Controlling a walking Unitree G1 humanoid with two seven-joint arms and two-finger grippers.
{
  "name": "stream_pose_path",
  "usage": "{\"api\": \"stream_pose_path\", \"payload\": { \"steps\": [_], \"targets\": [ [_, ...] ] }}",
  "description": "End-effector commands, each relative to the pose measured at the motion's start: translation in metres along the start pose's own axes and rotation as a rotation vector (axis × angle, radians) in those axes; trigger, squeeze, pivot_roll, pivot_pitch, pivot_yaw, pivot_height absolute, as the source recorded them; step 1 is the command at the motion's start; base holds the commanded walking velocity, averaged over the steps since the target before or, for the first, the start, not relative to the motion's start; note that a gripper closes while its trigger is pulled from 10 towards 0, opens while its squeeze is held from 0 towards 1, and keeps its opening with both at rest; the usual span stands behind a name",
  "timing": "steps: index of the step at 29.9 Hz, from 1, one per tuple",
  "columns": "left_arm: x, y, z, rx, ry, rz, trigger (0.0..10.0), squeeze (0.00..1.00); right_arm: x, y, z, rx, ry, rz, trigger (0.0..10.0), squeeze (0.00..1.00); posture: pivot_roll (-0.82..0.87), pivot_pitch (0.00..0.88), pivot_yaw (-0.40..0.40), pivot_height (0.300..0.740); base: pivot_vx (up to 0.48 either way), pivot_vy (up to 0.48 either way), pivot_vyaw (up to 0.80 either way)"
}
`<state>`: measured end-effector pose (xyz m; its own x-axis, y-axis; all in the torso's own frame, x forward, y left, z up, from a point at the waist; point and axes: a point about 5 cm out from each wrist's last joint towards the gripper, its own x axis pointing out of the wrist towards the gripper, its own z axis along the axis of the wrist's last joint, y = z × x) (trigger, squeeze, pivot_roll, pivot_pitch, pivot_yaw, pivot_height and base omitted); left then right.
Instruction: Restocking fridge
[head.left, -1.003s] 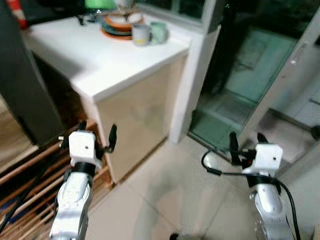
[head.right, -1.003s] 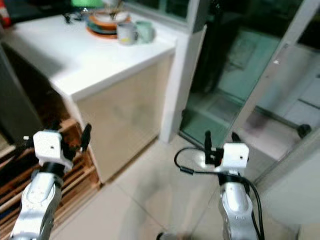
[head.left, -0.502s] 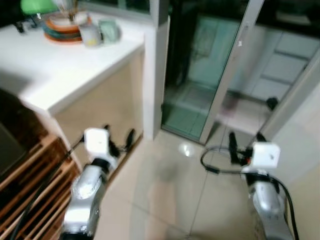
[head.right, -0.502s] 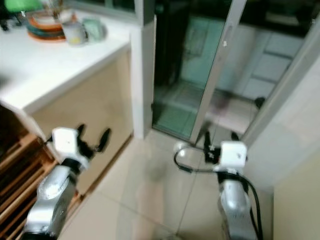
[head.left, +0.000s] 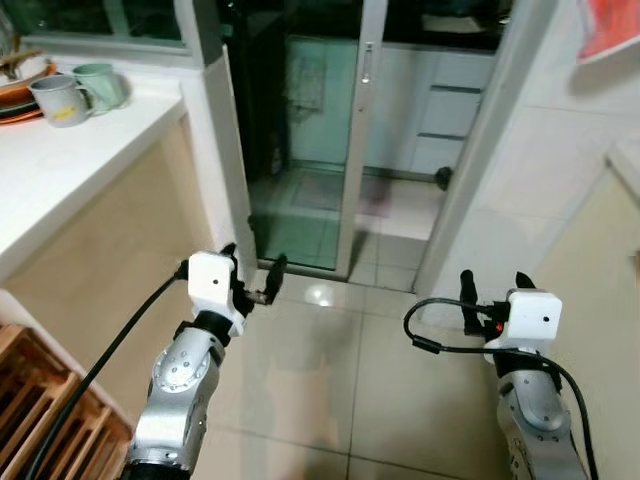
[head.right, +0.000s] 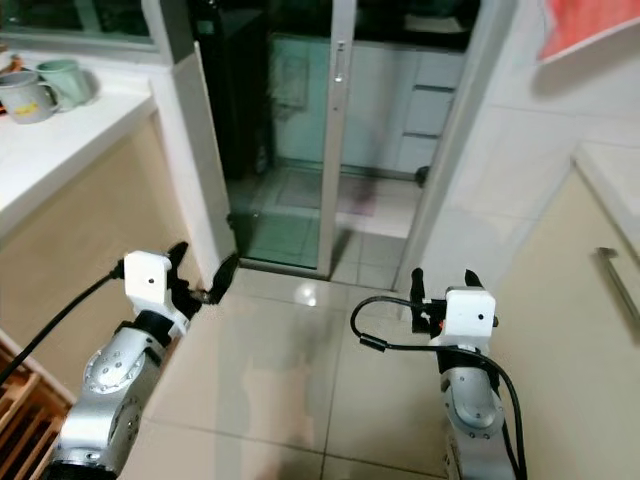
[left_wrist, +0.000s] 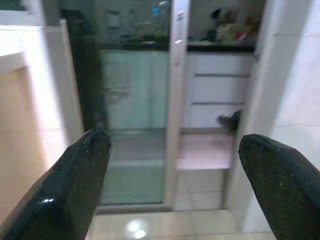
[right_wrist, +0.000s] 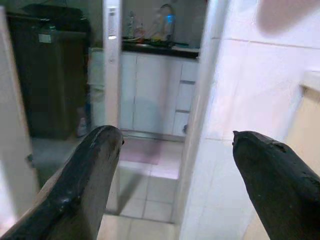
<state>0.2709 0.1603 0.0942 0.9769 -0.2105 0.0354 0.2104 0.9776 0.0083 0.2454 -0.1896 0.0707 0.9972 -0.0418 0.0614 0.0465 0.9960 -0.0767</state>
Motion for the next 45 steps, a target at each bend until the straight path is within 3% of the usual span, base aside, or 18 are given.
{"api": "stream_pose_path", "payload": {
  "steps": [1,9,14,18,26,31,36,45],
  "targets": [
    [0.002,-0.002,0.006,0.008,-0.013,0.015,10.0,0.00,0.006,0.002,0.002,0.014,0.002,0.014,10.0,0.00,-0.11,0.000,0.017,0.740,0.439,0.000,0.00],
    [0.004,-0.006,0.007,0.012,-0.001,0.026,10.0,0.00,0.013,0.003,0.000,0.046,0.019,0.025,10.0,0.00,-0.11,0.000,0.011,0.740,0.427,0.061,0.00],
    [-0.016,0.006,-0.003,0.091,0.078,0.084,10.0,0.00,0.013,-0.006,-0.001,0.036,0.033,0.010,10.0,0.00,-0.11,0.000,0.012,0.740,0.414,0.241,0.00],
    [-0.029,0.010,-0.014,0.077,0.141,0.114,10.0,0.00,0.008,-0.004,-0.005,0.033,0.045,0.021,10.0,0.00,-0.10,0.000,0.005,0.740,0.412,0.247,0.00],
    [-0.010,-0.003,-0.003,0.091,0.091,0.033,10.0,0.00,0.011,0.002,-0.008,0.033,0.053,0.032,10.0,0.00,-0.08,0.000,0.008,0.740,0.417,0.152,0.28],
    [-0.004,-0.004,-0.006,0.110,0.126,-0.041,10.0,0.00,0.010,0.000,-0.007,0.015,0.046,-0.008,10.0,0.00,-0.09,0.000,0.019,0.740,0.328,0.000,0.00],
    [-0.002,-0.001,-0.008,0.102,0.131,-0.041,10.0,0.00,0.011,-0.001,-0.006,0.007,0.037,-0.014,10.0,0.00,-0.10,0.000,0.027,0.740,0.000,0.000,0.00],
    [-0.002,-0.006,-0.012,0.047,0.129,-0.053,10.0,0.00,0.008,-0.001,-0.007,-0.012,0.038,-0.006,10.0,0.00,-0.11,0.000,0.032,0.740,0.000,0.000,-0.77]
  ]
}}
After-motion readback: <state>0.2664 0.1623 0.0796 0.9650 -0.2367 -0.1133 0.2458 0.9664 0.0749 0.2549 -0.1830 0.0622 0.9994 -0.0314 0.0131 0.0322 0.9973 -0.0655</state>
